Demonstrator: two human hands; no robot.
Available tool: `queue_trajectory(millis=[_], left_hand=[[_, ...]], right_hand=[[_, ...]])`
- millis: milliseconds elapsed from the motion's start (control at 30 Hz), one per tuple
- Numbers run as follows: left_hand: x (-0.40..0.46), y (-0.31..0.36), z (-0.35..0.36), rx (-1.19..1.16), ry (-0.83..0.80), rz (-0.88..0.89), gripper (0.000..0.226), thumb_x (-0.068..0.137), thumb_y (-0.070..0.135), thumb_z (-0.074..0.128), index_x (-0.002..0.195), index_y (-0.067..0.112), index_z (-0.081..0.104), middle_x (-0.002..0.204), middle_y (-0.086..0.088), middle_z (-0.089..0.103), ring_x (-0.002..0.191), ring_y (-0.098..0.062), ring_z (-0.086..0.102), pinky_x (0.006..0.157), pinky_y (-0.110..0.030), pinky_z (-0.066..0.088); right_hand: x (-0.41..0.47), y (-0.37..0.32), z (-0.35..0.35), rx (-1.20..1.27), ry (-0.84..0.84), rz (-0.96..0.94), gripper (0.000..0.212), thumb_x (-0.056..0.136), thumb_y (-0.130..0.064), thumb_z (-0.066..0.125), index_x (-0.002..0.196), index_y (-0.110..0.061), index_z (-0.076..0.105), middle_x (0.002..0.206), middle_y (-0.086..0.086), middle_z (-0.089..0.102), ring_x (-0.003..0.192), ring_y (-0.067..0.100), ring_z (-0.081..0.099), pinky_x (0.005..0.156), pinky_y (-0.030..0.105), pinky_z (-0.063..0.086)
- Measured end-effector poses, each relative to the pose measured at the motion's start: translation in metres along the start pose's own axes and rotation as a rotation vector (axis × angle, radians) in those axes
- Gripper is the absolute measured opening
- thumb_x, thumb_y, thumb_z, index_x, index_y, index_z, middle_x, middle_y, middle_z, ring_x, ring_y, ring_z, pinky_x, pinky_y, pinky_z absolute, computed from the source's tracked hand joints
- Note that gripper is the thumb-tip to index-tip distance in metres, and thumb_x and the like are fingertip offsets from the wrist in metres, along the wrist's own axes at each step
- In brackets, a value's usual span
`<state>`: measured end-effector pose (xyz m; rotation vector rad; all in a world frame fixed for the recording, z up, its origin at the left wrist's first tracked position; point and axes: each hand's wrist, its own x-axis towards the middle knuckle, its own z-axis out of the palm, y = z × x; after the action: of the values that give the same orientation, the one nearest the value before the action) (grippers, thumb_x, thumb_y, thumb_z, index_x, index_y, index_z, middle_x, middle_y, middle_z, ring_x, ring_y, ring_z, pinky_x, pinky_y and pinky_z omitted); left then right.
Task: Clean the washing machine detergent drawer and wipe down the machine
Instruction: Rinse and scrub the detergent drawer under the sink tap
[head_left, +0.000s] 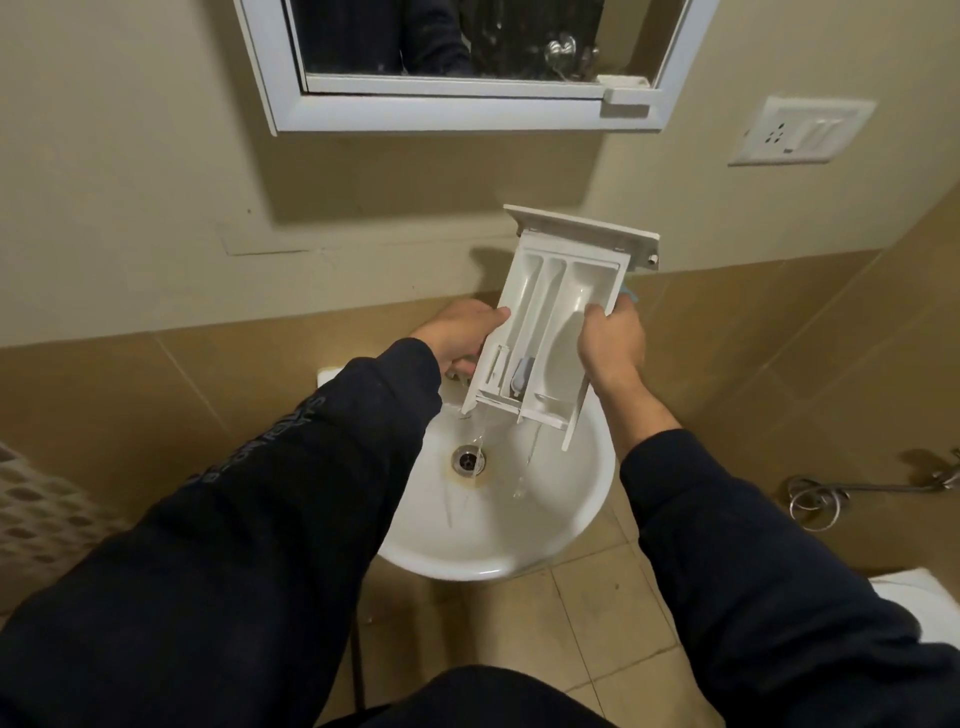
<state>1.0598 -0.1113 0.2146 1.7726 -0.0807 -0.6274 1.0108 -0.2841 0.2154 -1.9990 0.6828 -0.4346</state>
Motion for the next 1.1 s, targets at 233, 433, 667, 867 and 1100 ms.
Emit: queue_trajectory(millis=[233, 433, 667, 867, 1100], left_hand=[[0.002, 0.007, 0.0, 0.002, 0.052, 0.063, 0.024, 0.102, 0.034, 0.048, 0.117, 0.02, 0.06, 0.1, 0.002, 0.069, 0.083, -0.014, 0.067, 0.064, -0.029, 0.056], [0.003, 0.007, -0.002, 0.04, 0.057, 0.075, 0.035, 0.095, 0.041, 0.053, 0.125, 0.023, 0.057, 0.118, -0.001, 0.065, 0.103, -0.022, 0.066, 0.082, -0.042, 0.06], [-0.007, 0.01, -0.004, -0.026, 0.048, 0.124, 0.024, 0.101, 0.021, 0.054, 0.123, 0.013, 0.056, 0.095, 0.002, 0.06, 0.064, -0.006, 0.057, 0.078, -0.041, 0.061], [-0.023, 0.014, -0.01, -0.123, 0.056, 0.163, 0.028, 0.097, 0.005, 0.056, 0.122, 0.015, 0.056, 0.119, -0.013, 0.065, 0.096, -0.023, 0.066, 0.077, -0.037, 0.061], [-0.043, 0.016, -0.005, -0.197, 0.185, 0.277, 0.03, 0.096, 0.005, 0.058, 0.126, 0.008, 0.057, 0.119, -0.014, 0.068, 0.106, -0.026, 0.068, 0.08, -0.032, 0.06]], right_hand=[[0.004, -0.005, 0.002, -0.04, 0.046, -0.126, 0.035, 0.103, -0.028, 0.039, 0.132, -0.014, 0.051, 0.108, 0.006, 0.063, 0.094, 0.025, 0.055, 0.076, 0.03, 0.037], [-0.004, -0.004, 0.001, -0.051, 0.049, -0.278, 0.036, 0.104, -0.029, 0.04, 0.138, -0.016, 0.047, 0.112, 0.006, 0.066, 0.093, 0.021, 0.056, 0.076, 0.027, 0.035], [-0.003, -0.013, -0.012, -0.14, 0.06, -0.493, 0.036, 0.103, -0.027, 0.043, 0.136, -0.015, 0.048, 0.099, 0.011, 0.068, 0.088, 0.034, 0.061, 0.068, 0.031, 0.034], [-0.003, -0.034, -0.031, -0.187, -0.041, -0.714, 0.037, 0.102, -0.025, 0.045, 0.138, -0.018, 0.048, 0.093, 0.006, 0.067, 0.082, 0.03, 0.061, 0.069, 0.031, 0.038], [-0.001, -0.062, -0.05, -0.225, -0.157, -0.888, 0.039, 0.1, -0.028, 0.049, 0.139, -0.025, 0.048, 0.096, -0.007, 0.067, 0.078, 0.023, 0.059, 0.071, 0.031, 0.044]])
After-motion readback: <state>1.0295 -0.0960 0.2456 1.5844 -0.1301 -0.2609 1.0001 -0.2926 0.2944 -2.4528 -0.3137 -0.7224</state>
